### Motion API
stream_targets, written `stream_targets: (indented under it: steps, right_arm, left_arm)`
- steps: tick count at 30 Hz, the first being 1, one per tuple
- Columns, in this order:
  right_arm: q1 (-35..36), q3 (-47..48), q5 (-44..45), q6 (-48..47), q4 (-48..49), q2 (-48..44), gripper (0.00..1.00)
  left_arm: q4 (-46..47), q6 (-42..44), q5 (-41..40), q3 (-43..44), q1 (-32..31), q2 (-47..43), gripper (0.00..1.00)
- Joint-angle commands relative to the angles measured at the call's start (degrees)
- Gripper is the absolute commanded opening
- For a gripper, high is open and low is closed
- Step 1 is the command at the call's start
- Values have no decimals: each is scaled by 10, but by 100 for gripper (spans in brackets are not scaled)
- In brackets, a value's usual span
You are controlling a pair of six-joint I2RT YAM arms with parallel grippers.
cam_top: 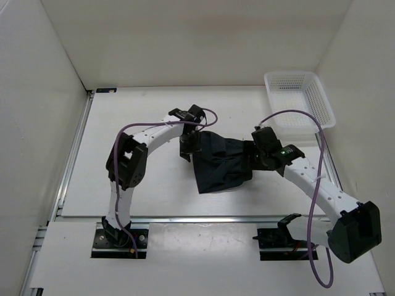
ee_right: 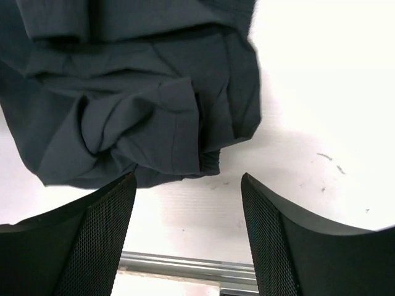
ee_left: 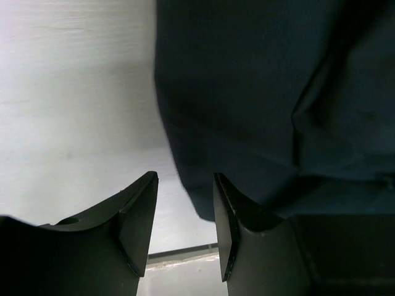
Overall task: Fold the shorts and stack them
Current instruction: Fold the shorts
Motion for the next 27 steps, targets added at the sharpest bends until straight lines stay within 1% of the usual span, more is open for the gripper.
stream_targets:
  steps: [1,2,4,5,8,11,13,14,15,17,18,19,20,21,22,27]
  right_arm:
    - [2,58,42,22,-3,2,74]
    - [2,69,33,22,4,12,74]
    - [2,94,24,22,4,60,74]
    - [2,120,24,22,4,81,77]
    - [8,165,24,29,4,183,77]
    - [8,180,16,36,14,223,74]
    - [13,174,-15,36,35,239,64]
    - [13,163,-27,36,41,245,58]
    - [13,155,-38,36,48,245,40]
    - [19,134,-53,43,56,223,20]
    - [24,112,-53,43,56,214,13]
    - [24,100,-53,50,56,201,2]
    - [24,87,-53,56,56,171,0]
    - [30,58,-48,56,56,152,0]
    - [30,44,-42,56,56,113,0]
    - [41,-24,-36,45,19,14,0]
  left_arm:
    - [9,0,28,40,-19,7,52]
    - [9,0,28,46,-19,12,52]
    - [9,-6,28,54,-19,31,52]
    - [9,-6,34,54,-19,38,52]
    - [15,-12,34,78,-19,56,52]
    - [15,-18,42,94,-7,73,52]
    - [27,-18,58,101,-1,81,52]
    - [33,-12,83,101,4,89,52]
    - [40,-12,89,107,4,89,52]
    - [40,-7,95,127,4,113,52]
    - [40,-7,101,134,4,120,52]
    - [40,-1,101,140,4,127,52]
    - [40,-1,107,145,9,141,52]
    - [40,-1,107,153,9,148,52]
    - [40,-1,113,153,16,162,51]
    - [40,10,126,159,36,190,47]
